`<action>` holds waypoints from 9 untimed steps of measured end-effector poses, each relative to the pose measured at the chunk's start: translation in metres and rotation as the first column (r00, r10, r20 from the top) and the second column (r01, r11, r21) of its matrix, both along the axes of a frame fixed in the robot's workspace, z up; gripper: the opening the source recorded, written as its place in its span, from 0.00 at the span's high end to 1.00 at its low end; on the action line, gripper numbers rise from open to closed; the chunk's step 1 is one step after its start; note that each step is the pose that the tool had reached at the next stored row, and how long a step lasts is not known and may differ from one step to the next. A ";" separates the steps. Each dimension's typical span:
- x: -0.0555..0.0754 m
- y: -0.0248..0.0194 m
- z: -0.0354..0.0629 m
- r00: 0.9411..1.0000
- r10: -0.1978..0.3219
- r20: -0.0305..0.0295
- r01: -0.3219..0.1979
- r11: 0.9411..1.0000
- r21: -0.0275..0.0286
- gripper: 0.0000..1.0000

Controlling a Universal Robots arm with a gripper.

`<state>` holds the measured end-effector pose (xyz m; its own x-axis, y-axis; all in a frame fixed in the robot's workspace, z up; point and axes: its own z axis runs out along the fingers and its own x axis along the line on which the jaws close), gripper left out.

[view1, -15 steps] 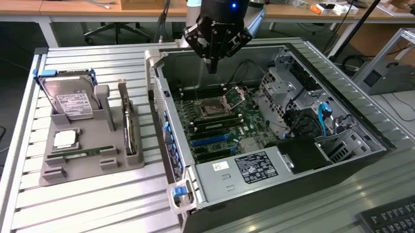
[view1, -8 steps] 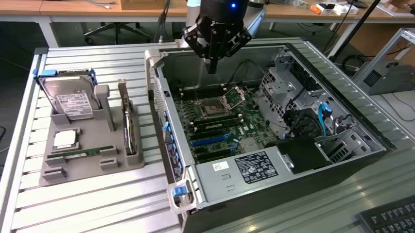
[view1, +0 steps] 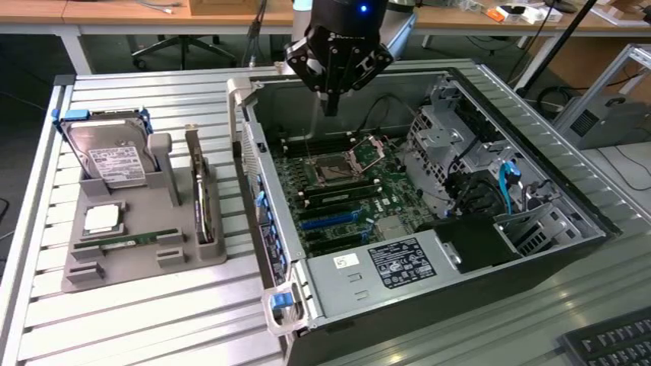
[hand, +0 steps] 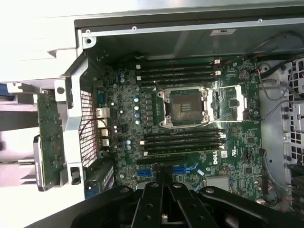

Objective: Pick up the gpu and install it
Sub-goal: 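Reach for the gpu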

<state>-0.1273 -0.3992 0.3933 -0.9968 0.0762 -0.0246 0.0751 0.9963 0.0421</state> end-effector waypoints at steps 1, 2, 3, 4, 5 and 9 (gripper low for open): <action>-0.002 -0.0001 0.0000 1.000 0.000 0.000 0.000 1.000 -0.001 0.89; -0.003 -0.0002 0.0000 1.000 0.000 0.000 0.000 1.000 -0.002 0.89; -0.004 -0.0002 0.0000 1.000 0.000 0.000 0.000 1.000 -0.002 0.89; -0.004 -0.0002 0.0000 1.000 0.000 0.000 0.000 1.000 -0.002 0.89; -0.004 -0.0002 0.0000 1.000 0.000 0.000 0.000 1.000 -0.002 0.89; -0.009 -0.0065 0.0000 1.000 0.000 0.000 0.000 1.000 -0.004 0.89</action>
<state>-0.1360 -0.4057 0.3933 -0.9968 0.0761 -0.0249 0.0751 0.9964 0.0384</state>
